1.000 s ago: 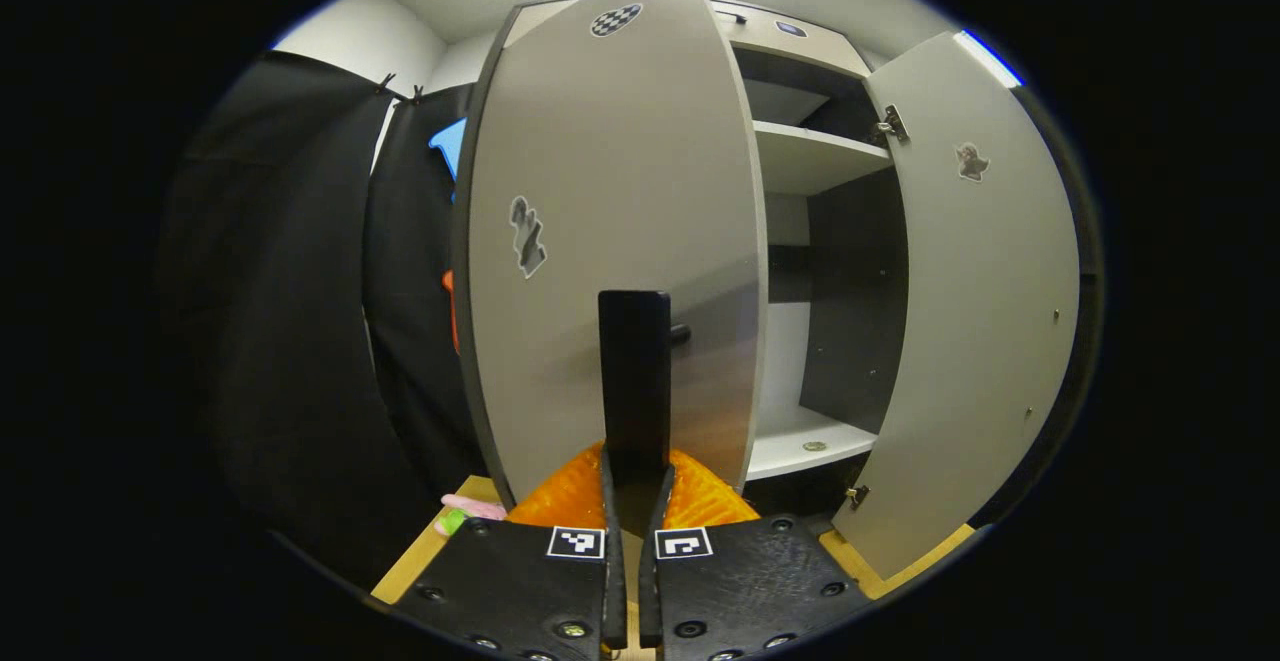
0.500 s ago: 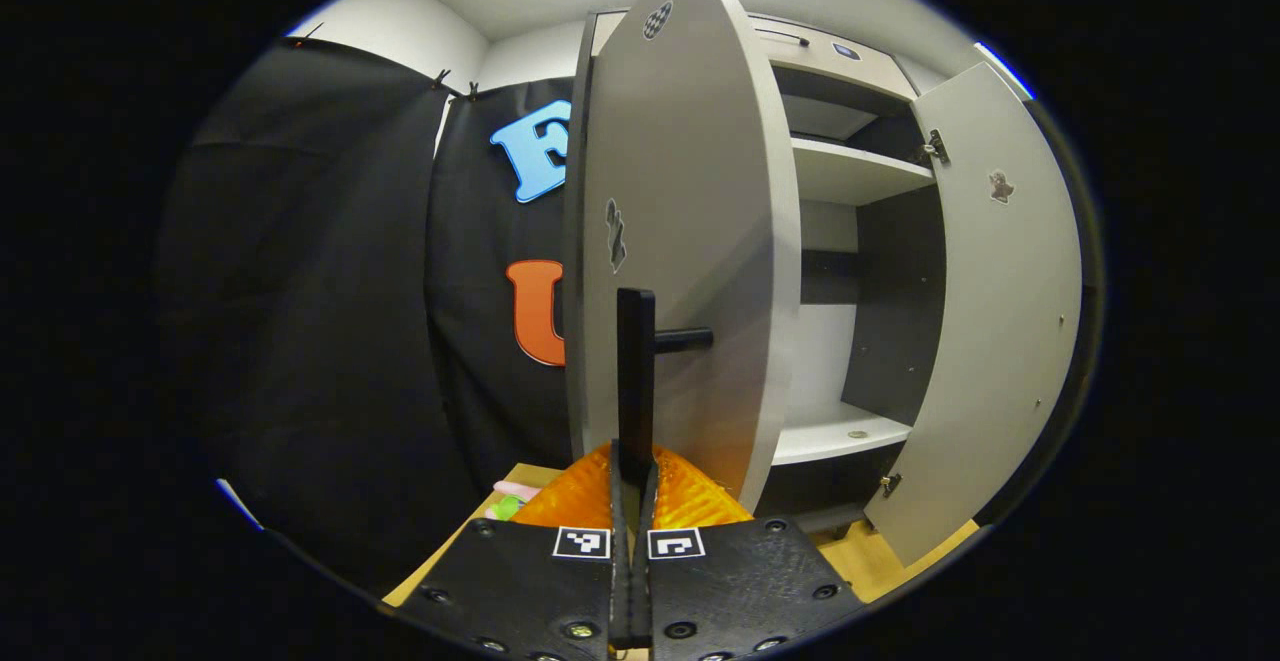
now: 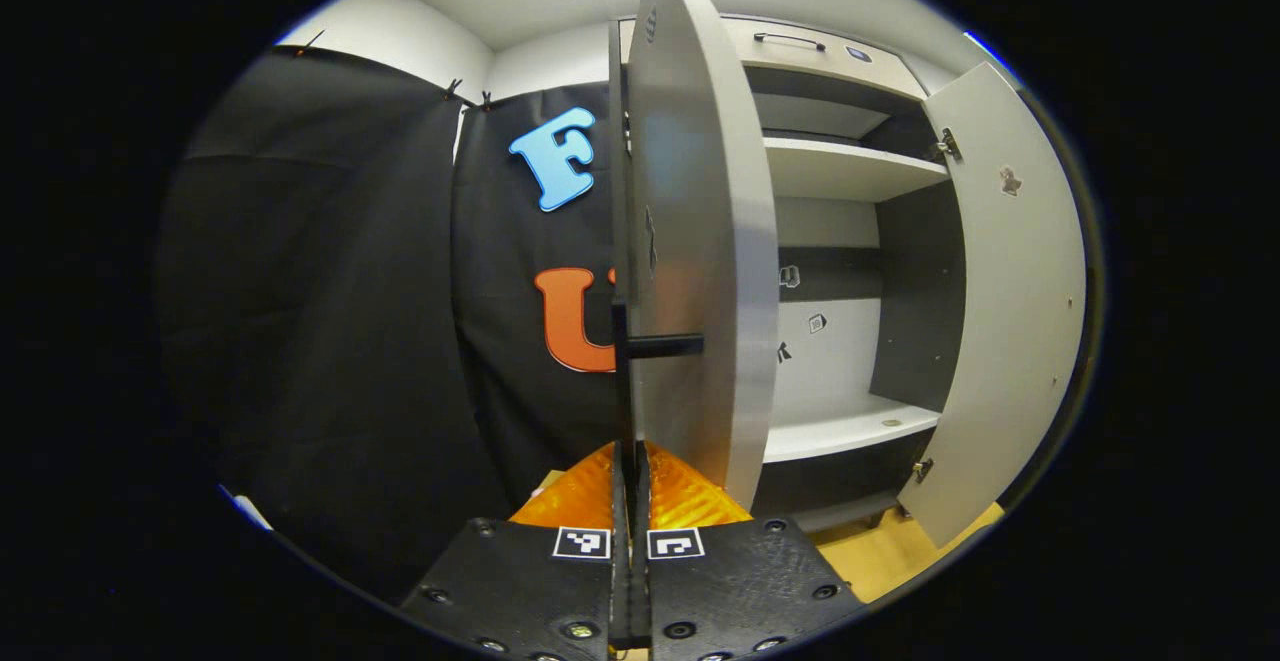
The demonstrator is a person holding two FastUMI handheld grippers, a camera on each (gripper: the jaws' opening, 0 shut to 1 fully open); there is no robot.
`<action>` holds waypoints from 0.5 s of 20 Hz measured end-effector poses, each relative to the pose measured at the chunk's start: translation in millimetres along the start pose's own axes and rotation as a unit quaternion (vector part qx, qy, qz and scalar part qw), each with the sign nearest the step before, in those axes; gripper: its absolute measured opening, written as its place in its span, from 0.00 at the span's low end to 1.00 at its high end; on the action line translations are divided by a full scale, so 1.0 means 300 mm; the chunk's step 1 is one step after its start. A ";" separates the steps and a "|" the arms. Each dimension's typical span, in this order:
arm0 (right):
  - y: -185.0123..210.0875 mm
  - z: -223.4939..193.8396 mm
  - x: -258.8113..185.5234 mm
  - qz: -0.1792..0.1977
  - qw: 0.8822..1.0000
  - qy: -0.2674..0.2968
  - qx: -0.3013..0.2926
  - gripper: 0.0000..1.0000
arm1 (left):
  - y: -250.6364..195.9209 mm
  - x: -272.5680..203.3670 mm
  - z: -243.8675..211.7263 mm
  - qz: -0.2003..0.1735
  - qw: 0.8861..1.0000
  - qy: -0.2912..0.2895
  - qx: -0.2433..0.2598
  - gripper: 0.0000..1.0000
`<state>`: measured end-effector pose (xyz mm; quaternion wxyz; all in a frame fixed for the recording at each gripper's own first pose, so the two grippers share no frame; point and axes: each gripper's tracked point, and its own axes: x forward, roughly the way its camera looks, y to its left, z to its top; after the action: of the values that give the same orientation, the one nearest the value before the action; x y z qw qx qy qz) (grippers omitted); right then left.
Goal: Open the right door of the double-door shoe cabinet with the right hand, and open the left door with the left hand.
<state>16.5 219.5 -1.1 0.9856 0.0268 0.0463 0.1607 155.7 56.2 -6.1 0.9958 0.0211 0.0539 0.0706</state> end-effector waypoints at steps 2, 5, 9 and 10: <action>0.008 -0.007 -0.001 0.004 1.000 0.004 0.004 0.96 | 0.020 0.002 0.002 -0.008 1.000 -0.002 -0.021 0.00; 0.009 -0.008 -0.005 0.009 1.000 0.007 0.001 0.96 | 0.014 0.001 0.001 -0.025 0.999 -0.003 -0.024 0.00; 0.015 -0.015 0.003 0.011 1.000 0.006 -0.005 0.96 | 0.020 0.006 0.005 -0.044 0.998 -0.008 -0.036 0.00; 0.014 -0.016 0.003 0.010 1.000 0.006 -0.005 0.96 | 0.018 0.005 0.005 -0.047 0.998 -0.009 -0.038 0.00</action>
<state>15.5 224.1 -5.7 0.9837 0.0211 0.0514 0.1709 156.6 61.8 -4.4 0.9986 -0.0186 0.0428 0.0259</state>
